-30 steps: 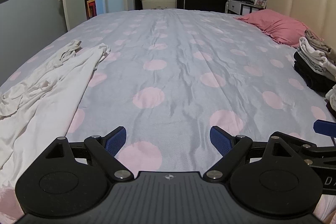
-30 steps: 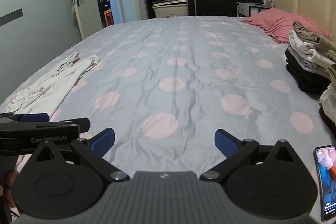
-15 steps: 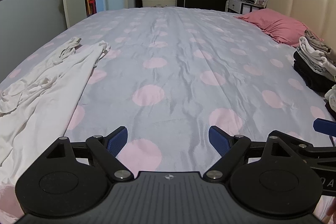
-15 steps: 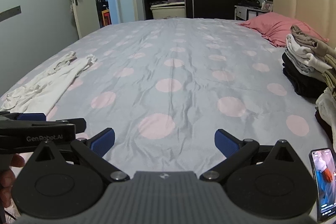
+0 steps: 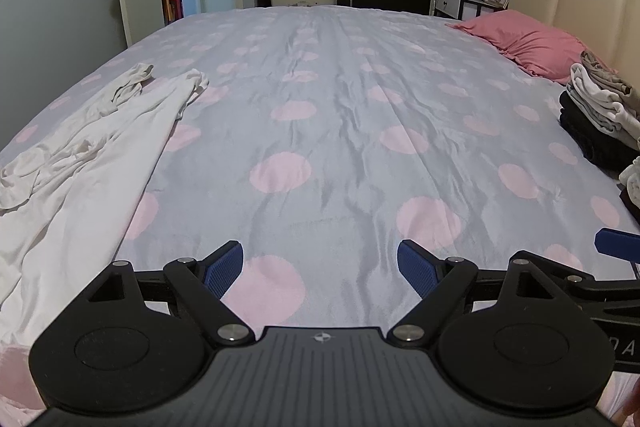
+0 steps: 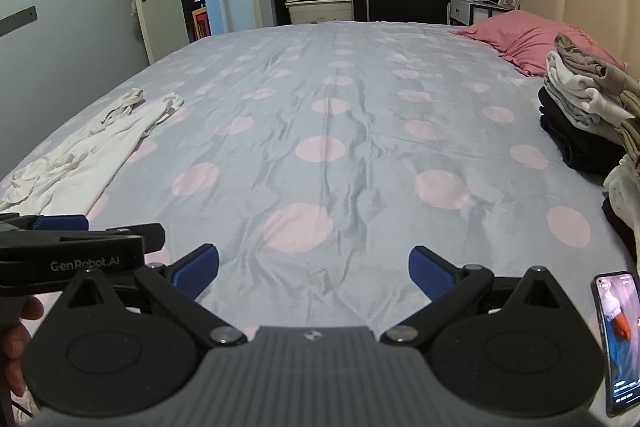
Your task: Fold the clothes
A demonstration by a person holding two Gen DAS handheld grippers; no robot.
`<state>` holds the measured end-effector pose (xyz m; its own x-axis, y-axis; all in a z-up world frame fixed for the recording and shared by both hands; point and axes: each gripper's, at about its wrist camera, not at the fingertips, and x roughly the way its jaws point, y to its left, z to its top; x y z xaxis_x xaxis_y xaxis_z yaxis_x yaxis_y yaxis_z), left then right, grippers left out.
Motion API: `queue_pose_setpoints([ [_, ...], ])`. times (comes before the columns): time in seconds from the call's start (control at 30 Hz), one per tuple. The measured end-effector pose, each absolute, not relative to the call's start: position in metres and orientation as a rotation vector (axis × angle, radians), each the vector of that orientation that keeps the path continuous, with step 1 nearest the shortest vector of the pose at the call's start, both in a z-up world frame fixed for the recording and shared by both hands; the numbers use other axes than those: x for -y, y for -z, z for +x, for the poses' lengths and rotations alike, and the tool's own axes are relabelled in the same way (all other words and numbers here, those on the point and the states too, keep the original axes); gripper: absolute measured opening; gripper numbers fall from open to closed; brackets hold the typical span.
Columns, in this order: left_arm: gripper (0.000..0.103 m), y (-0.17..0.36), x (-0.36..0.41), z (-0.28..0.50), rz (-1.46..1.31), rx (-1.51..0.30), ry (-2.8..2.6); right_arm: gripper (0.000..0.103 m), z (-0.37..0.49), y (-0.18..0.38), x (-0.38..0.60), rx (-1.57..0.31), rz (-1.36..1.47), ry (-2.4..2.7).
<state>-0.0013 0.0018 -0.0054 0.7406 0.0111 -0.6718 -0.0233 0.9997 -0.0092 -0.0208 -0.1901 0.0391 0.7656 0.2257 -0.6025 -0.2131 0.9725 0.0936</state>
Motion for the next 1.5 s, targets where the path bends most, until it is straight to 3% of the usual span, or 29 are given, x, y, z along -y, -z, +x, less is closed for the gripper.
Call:
queue_pose_setpoints([
  [0.83,0.085,0.010,-0.008,-0.002,-0.024,-0.770,-0.028,0.102,-0.019,-0.037,0.191,-0.682,0.013,-0.226],
  [1.5,0.080,0.048,-0.152,0.036,0.206,-0.885,-0.402,0.102,-0.002,-0.023,0.192,-0.739,0.009,-0.235],
])
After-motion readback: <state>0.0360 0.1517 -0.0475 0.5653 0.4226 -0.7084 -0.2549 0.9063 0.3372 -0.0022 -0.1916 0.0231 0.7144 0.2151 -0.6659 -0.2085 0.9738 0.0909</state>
